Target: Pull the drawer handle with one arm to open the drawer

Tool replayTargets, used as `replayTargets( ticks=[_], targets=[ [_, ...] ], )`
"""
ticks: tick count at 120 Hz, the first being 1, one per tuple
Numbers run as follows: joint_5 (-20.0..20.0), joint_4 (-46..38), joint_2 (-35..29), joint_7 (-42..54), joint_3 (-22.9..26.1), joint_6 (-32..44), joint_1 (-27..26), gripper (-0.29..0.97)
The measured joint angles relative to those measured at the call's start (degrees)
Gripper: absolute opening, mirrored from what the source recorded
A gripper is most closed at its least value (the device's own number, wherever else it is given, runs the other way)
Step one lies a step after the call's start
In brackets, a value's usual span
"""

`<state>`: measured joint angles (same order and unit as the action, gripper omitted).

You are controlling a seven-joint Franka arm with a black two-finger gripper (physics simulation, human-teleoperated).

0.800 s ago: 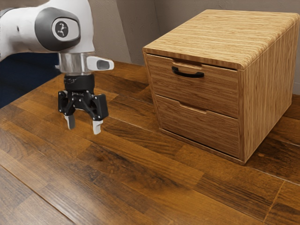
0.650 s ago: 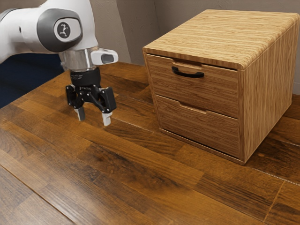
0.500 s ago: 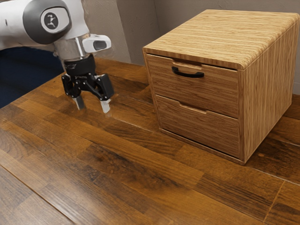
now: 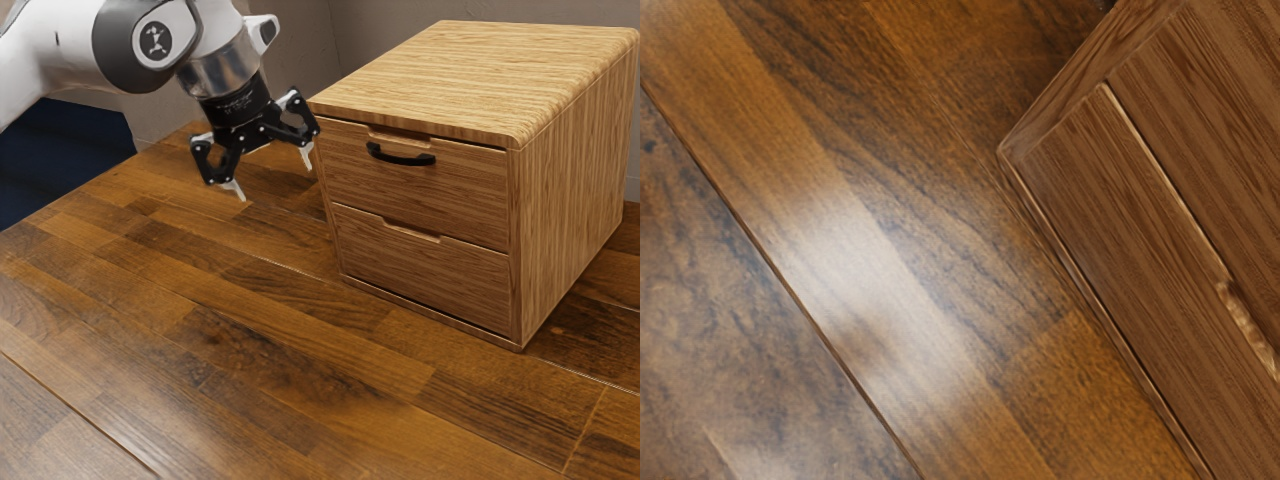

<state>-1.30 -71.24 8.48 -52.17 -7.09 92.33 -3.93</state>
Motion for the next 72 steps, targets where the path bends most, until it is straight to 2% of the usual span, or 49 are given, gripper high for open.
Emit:
replayTargets(
  ticks=[15,34,72],
  targets=[
    [-0.21,0.02,0.22,-7.40,-0.27,2.53,0.89,0.68],
    [-0.22,-0.04,0.13,-14.94,-0.25,4.91,-2.81,0.68],
    [-2.51,1.26,3.41,-26.28,0.15,11.44,-3.72,0.68]
  ],
)
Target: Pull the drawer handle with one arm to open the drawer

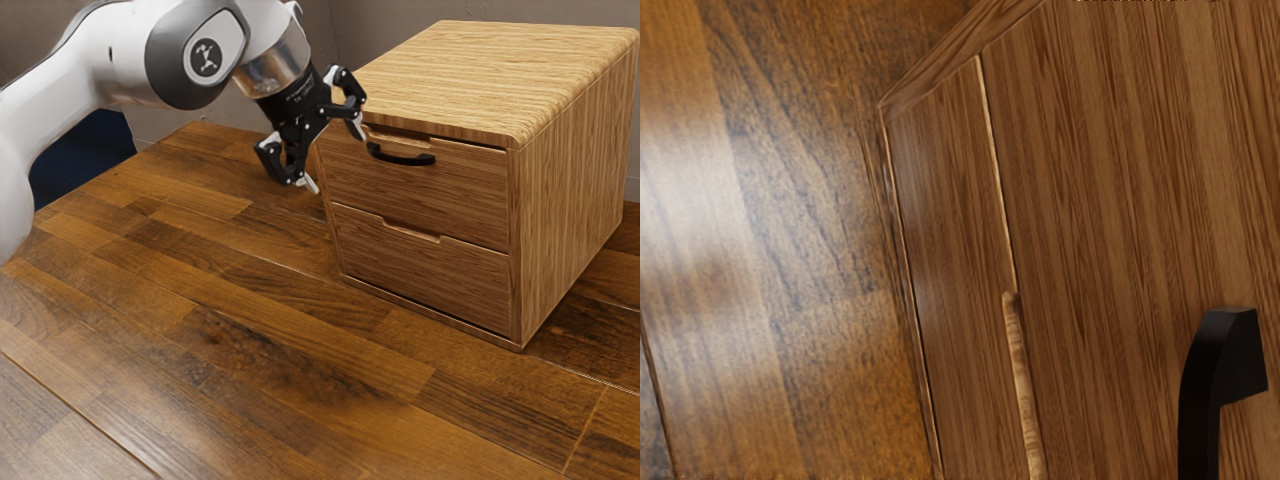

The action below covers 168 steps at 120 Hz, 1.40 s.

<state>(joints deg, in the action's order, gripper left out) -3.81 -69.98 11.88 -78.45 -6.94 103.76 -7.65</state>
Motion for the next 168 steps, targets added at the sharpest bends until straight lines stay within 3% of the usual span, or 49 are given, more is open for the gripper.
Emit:
replayTargets(
  ticks=[65,168],
  targets=[
    [0.28,-4.58,-0.78,-9.76,-0.54,9.24,-2.56,0.68],
    [0.12,-5.84,1.03,-14.94,-0.53,10.89,-2.81,0.68]
  ],
)
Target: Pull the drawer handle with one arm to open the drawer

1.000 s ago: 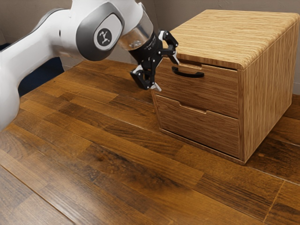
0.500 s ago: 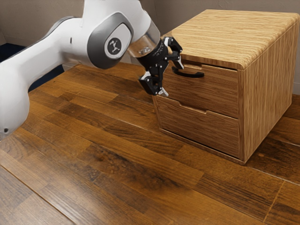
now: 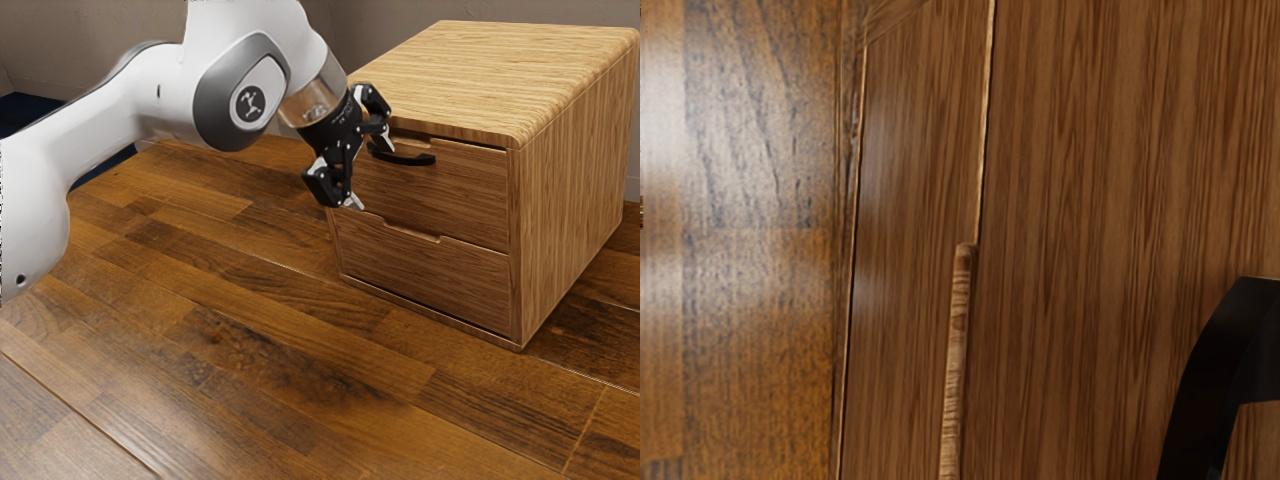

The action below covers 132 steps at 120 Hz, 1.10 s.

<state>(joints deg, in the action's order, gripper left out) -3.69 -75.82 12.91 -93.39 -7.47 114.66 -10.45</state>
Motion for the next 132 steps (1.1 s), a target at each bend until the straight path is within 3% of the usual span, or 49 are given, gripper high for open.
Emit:
replayTargets(
  ticks=[23,48,67,92,132],
  targets=[
    [-0.01,0.02,0.11,-0.43,0.00,0.02,0.00,0.65],
    [-0.05,0.07,0.03,-0.57,-0.12,0.19,-0.32,0.19],
    [0.05,-0.91,-1.09,-0.62,-0.08,0.50,-0.37,0.01],
    [0.15,-9.91,-8.39,-0.68,0.14,0.62,-0.60,-0.07],
    [0.16,-20.24,-17.70,-0.82,0.15,0.52,-1.05,-0.10]
  ],
)
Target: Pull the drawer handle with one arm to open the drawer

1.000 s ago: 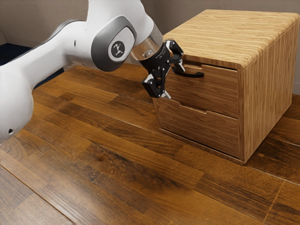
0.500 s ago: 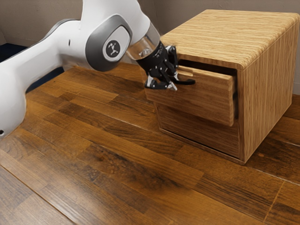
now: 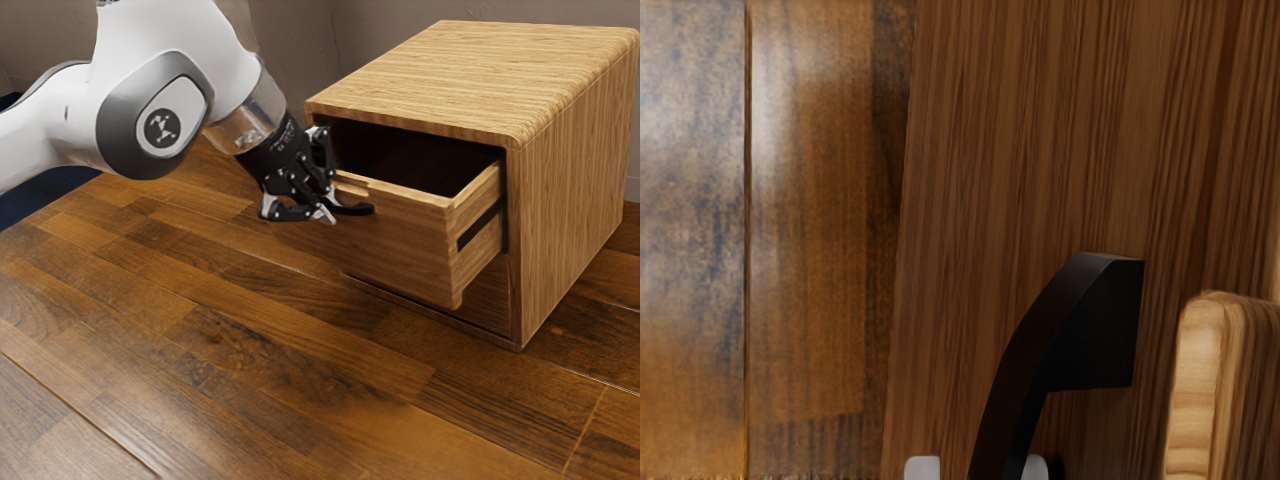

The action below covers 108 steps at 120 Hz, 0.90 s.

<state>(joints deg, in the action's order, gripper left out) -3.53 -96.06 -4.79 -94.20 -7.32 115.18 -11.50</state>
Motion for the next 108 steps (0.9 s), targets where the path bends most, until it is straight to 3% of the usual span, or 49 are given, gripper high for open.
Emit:
replayTargets(
  ticks=[71,88,108],
  targets=[
    [0.00,-12.59,-12.34,-0.20,0.58,0.63,0.86,-0.10],
    [-0.01,-14.45,-14.64,-0.28,4.25,0.92,4.75,-0.09],
    [-0.02,-15.81,-16.34,-0.37,5.23,1.04,5.70,-0.11]
  ],
)
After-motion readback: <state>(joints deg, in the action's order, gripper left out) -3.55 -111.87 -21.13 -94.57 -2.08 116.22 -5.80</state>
